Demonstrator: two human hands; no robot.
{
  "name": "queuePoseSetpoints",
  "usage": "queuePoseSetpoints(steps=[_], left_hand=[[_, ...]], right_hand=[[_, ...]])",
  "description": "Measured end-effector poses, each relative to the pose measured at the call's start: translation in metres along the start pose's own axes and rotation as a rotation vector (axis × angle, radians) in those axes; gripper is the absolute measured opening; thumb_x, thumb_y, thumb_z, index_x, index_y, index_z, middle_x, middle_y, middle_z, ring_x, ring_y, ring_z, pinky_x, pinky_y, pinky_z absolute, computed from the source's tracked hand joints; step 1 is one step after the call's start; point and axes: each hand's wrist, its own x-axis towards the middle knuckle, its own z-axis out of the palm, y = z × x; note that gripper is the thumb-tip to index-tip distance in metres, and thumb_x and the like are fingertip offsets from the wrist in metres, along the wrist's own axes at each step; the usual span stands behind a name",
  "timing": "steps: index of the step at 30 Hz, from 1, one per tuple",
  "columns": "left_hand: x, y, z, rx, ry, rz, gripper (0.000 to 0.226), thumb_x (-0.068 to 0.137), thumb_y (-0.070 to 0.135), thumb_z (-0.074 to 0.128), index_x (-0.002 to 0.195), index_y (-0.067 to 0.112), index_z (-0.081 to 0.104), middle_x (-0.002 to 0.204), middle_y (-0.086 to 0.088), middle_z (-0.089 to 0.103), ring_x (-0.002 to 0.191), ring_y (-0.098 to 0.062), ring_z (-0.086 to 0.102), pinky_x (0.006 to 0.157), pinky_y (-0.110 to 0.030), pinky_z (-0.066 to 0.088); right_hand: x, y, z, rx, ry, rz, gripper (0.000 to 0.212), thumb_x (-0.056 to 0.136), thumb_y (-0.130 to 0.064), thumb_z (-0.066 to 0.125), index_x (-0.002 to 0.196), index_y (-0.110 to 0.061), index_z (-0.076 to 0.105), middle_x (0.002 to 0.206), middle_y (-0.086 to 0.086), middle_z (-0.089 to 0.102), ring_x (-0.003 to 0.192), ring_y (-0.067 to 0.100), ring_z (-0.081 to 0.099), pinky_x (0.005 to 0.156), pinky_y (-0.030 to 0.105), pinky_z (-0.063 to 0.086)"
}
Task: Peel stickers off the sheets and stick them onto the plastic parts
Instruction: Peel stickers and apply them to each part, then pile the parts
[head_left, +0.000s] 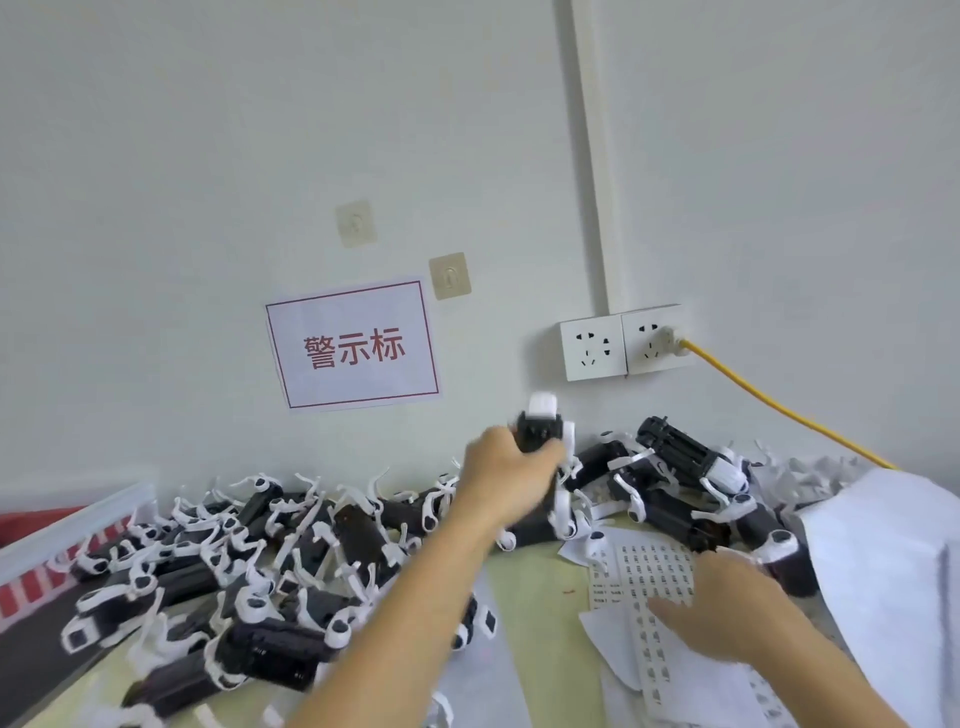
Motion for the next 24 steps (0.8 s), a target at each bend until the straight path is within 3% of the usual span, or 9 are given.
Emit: queuePoseSetpoints(steps=[3, 7, 11, 14, 17, 19, 20, 22, 24], left_hand=[[-0.041, -0.025, 0.046, -0.315, -0.090, -0.257, 0.023, 0.087, 0.035, 0.061, 0.080, 0.013, 0.064, 0.072, -0.001, 0.068, 0.057, -0.007, 0.062, 0.046, -0.016, 0.047], [-0.053, -0.053, 0.072, -0.308, -0.077, -0.361, 0.024, 0.087, 0.033, 0.060, 0.070, 0.017, 0.053, 0.064, 0.003, 0.055, 0.058, -0.014, 0.052, 0.051, -0.020, 0.042], [-0.041, -0.066, 0.061, -0.273, 0.024, -0.324, 0.036, 0.086, 0.031, 0.062, 0.059, 0.015, 0.042, 0.055, 0.005, 0.047, 0.056, -0.017, 0.048, 0.054, -0.026, 0.039], [-0.037, -0.071, 0.060, -0.233, 0.084, -0.298, 0.047, 0.090, 0.033, 0.062, 0.054, 0.012, 0.041, 0.053, 0.001, 0.049, 0.055, -0.018, 0.049, 0.055, -0.028, 0.040], [-0.033, -0.073, 0.064, -0.209, 0.111, -0.237, 0.043, 0.094, 0.046, 0.056, 0.082, 0.005, 0.050, 0.075, -0.004, 0.058, 0.076, -0.024, 0.058, 0.071, -0.034, 0.047], [-0.034, -0.073, 0.066, -0.092, 0.156, -0.211, 0.051, 0.096, 0.051, 0.051, 0.114, 0.003, 0.046, 0.105, -0.010, 0.059, 0.102, -0.028, 0.056, 0.084, -0.036, 0.046], [-0.037, -0.072, 0.065, 0.047, 0.194, -0.185, 0.052, 0.096, 0.052, 0.049, 0.119, 0.006, 0.045, 0.113, -0.011, 0.056, 0.108, -0.029, 0.052, 0.087, -0.036, 0.044], [-0.043, -0.064, 0.063, 0.337, 0.277, -0.068, 0.047, 0.096, 0.054, 0.046, 0.116, 0.012, 0.049, 0.113, -0.008, 0.054, 0.107, -0.027, 0.047, 0.089, -0.034, 0.041], [-0.047, -0.053, 0.064, 0.410, 0.335, 0.068, 0.039, 0.096, 0.053, 0.047, 0.107, 0.016, 0.057, 0.106, -0.003, 0.057, 0.104, -0.024, 0.044, 0.089, -0.034, 0.040]], right_hand=[[-0.006, -0.002, 0.001, -0.023, -0.033, -0.006, 0.073, 0.074, -0.072, 0.070, 0.118, -0.018, 0.047, 0.095, -0.009, 0.045, 0.083, 0.008, 0.052, 0.077, 0.026, 0.052], [-0.006, -0.008, -0.001, 0.027, -0.089, 0.026, 0.073, 0.069, -0.061, 0.082, 0.115, -0.016, 0.047, 0.090, -0.010, 0.050, 0.074, 0.002, 0.050, 0.059, 0.017, 0.043], [0.007, -0.005, -0.009, 0.261, -0.062, 0.075, 0.056, 0.081, -0.026, 0.081, 0.124, -0.009, 0.049, 0.085, -0.007, 0.050, 0.071, 0.005, 0.050, 0.051, 0.016, 0.037], [0.009, -0.005, -0.017, 0.498, -0.130, 0.038, 0.017, 0.088, -0.010, 0.072, 0.105, -0.011, 0.072, 0.076, -0.008, 0.073, 0.069, 0.011, 0.073, 0.065, 0.027, 0.060], [0.003, -0.003, -0.023, 0.615, -0.132, -0.046, 0.017, 0.095, -0.012, 0.062, 0.101, -0.001, 0.073, 0.096, 0.015, 0.077, 0.090, 0.031, 0.074, 0.090, 0.052, 0.057], [-0.001, -0.002, -0.026, 0.699, -0.083, -0.092, 0.018, 0.097, -0.014, 0.059, 0.100, -0.003, 0.073, 0.096, 0.016, 0.076, 0.091, 0.033, 0.074, 0.092, 0.056, 0.055], [-0.003, -0.002, -0.028, 0.747, -0.048, -0.106, 0.017, 0.098, -0.014, 0.059, 0.098, -0.007, 0.074, 0.093, 0.012, 0.077, 0.089, 0.031, 0.074, 0.091, 0.055, 0.056], [-0.006, -0.004, -0.032, 0.842, 0.063, -0.113, 0.015, 0.097, -0.017, 0.061, 0.097, -0.012, 0.075, 0.092, 0.010, 0.077, 0.089, 0.031, 0.074, 0.089, 0.055, 0.057], [-0.005, -0.007, -0.034, 0.944, 0.159, -0.112, 0.013, 0.097, -0.019, 0.062, 0.099, -0.015, 0.074, 0.096, 0.011, 0.077, 0.090, 0.033, 0.074, 0.086, 0.058, 0.057]])
